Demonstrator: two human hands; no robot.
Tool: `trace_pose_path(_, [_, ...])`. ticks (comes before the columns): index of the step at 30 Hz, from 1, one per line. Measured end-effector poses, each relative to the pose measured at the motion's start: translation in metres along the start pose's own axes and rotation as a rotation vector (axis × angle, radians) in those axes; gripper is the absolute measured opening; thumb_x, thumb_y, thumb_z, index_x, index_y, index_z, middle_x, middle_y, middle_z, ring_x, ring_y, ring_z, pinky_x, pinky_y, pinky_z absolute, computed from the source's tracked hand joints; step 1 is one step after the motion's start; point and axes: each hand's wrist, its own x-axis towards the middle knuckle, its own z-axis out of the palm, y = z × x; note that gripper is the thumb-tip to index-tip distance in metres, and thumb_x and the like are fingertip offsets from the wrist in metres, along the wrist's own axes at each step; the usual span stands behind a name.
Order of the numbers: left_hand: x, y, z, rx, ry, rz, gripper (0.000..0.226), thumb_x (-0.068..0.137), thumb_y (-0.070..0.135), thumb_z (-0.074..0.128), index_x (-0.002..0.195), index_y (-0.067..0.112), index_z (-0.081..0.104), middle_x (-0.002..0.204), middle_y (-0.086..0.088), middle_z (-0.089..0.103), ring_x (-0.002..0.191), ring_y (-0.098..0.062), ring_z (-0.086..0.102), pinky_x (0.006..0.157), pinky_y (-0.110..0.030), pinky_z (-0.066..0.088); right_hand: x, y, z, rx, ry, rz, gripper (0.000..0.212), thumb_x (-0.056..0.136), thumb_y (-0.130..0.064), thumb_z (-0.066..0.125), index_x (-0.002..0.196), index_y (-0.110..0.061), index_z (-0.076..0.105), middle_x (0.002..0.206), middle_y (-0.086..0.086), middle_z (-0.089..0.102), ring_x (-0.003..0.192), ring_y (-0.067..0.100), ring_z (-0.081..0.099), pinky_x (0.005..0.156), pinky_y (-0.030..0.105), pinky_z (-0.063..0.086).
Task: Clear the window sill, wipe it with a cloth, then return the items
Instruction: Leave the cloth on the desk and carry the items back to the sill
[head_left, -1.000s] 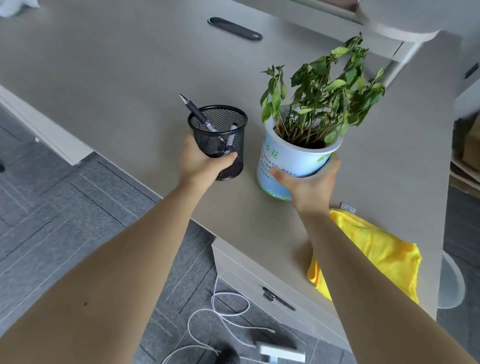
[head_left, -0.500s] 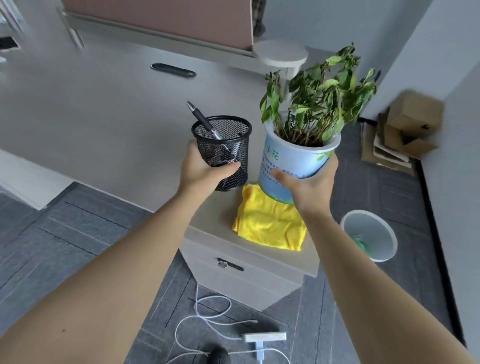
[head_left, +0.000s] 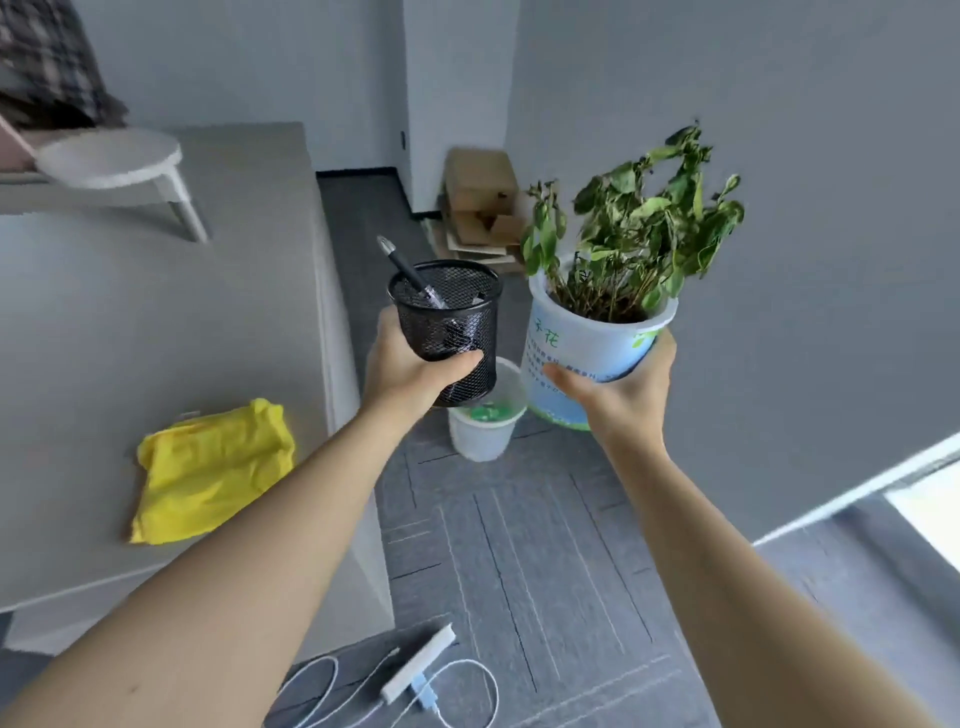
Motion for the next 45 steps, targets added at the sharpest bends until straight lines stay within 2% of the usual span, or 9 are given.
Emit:
trace_pose_path(6, [-0.030, 0.026, 0.110, -0.026, -0.356, 0.074, 0.063, 0.059, 0.016, 0.080, 0.111, 0.011, 0.044, 0.106, 0.001, 0.053, 0.098, -0.014, 0.050, 0.085, -0.026, 0.038, -0.024, 0.018, -0.118, -0.052, 0.341, 0.056, 0.090, 0.046, -0.021, 0.084, 0.121, -0.020, 0.034, 0.121, 0.002, 0.047, 0.101, 0.009, 0.050, 0.071, -0.002, 0.044])
trace_pose_path(11, [-0.074, 0.043, 0.188, -0.034, -0.601, 0.131, 0.056, 0.059, 0.014, 0.080, 0.100, 0.016, 0.042, 0.104, 0.001, 0.053, 0.096, -0.015, 0.051, 0.083, -0.024, 0.039, -0.057, 0.019, -0.207, -0.117, 0.619, 0.116, 0.090, 0.044, -0.023, 0.085, 0.116, -0.023, 0.032, 0.117, 0.002, 0.046, 0.103, 0.015, 0.048, 0.086, 0.026, 0.048])
trace_pose_path(16, [-0.132, 0.069, 0.266, -0.019, -0.806, 0.202, 0.060, 0.062, 0.014, 0.078, 0.109, 0.012, 0.041, 0.100, 0.005, 0.048, 0.087, -0.008, 0.046, 0.055, 0.001, 0.034, -0.089, 0.026, -0.296, -0.156, 0.825, 0.125, 0.098, 0.044, -0.019, 0.088, 0.125, -0.012, 0.033, 0.119, 0.004, 0.046, 0.106, 0.016, 0.048, 0.086, 0.029, 0.050])
trace_pose_path(19, [-0.170, 0.078, 0.315, -0.004, -0.907, 0.231, 0.067, 0.062, 0.015, 0.078, 0.117, 0.007, 0.039, 0.106, 0.004, 0.048, 0.093, -0.010, 0.046, 0.066, -0.004, 0.037, -0.106, 0.033, -0.348, -0.167, 0.916, 0.124, 0.093, 0.043, -0.025, 0.083, 0.121, -0.017, 0.033, 0.118, 0.002, 0.045, 0.106, 0.014, 0.048, 0.086, 0.030, 0.050])
trace_pose_path(22, [-0.210, 0.088, 0.368, 0.021, -0.974, 0.227, 0.070, 0.063, 0.017, 0.077, 0.120, 0.007, 0.037, 0.108, 0.003, 0.046, 0.099, -0.011, 0.044, 0.080, -0.021, 0.035, -0.120, 0.042, -0.409, -0.179, 0.979, 0.126, 0.093, 0.044, -0.021, 0.085, 0.120, -0.020, 0.032, 0.116, 0.000, 0.045, 0.104, 0.012, 0.048, 0.080, 0.024, 0.051])
trace_pose_path(30, [-0.329, 0.125, 0.539, 0.017, -1.055, 0.221, 0.059, 0.063, 0.019, 0.077, 0.105, 0.017, 0.035, 0.105, 0.002, 0.046, 0.095, -0.015, 0.046, 0.071, -0.018, 0.038, -0.143, 0.072, -0.611, -0.244, 1.064, 0.133, 0.089, 0.043, -0.020, 0.084, 0.117, -0.018, 0.034, 0.114, 0.001, 0.046, 0.104, 0.016, 0.049, 0.081, 0.029, 0.052])
trace_pose_path(36, [-0.397, 0.138, 0.650, 0.029, -1.113, 0.232, 0.071, 0.062, 0.023, 0.078, 0.117, 0.008, 0.037, 0.111, 0.000, 0.048, 0.101, -0.016, 0.047, 0.080, -0.025, 0.037, -0.153, 0.103, -0.728, -0.235, 1.108, 0.125, 0.086, 0.048, -0.009, 0.087, 0.112, -0.023, 0.032, 0.102, -0.017, 0.044, 0.095, -0.002, 0.048, 0.069, 0.002, 0.047])
trace_pose_path(43, [-0.436, 0.139, 0.789, 0.032, -1.207, 0.231, 0.065, 0.062, 0.019, 0.079, 0.112, 0.014, 0.038, 0.105, 0.005, 0.048, 0.097, -0.014, 0.048, 0.063, -0.002, 0.037, -0.127, 0.167, -0.841, -0.265, 1.188, 0.162, 0.086, 0.044, -0.018, 0.085, 0.111, -0.020, 0.031, 0.104, -0.014, 0.045, 0.100, 0.007, 0.049, 0.080, 0.011, 0.049])
trace_pose_path(45, [-0.443, 0.133, 0.837, 0.039, -1.216, 0.234, 0.069, 0.060, 0.019, 0.080, 0.114, 0.011, 0.039, 0.104, 0.004, 0.049, 0.101, -0.017, 0.051, 0.071, -0.010, 0.039, -0.115, 0.192, -0.874, -0.288, 1.198, 0.186, 0.086, 0.048, -0.011, 0.088, 0.111, -0.020, 0.031, 0.107, -0.009, 0.046, 0.102, 0.010, 0.048, 0.083, 0.016, 0.049])
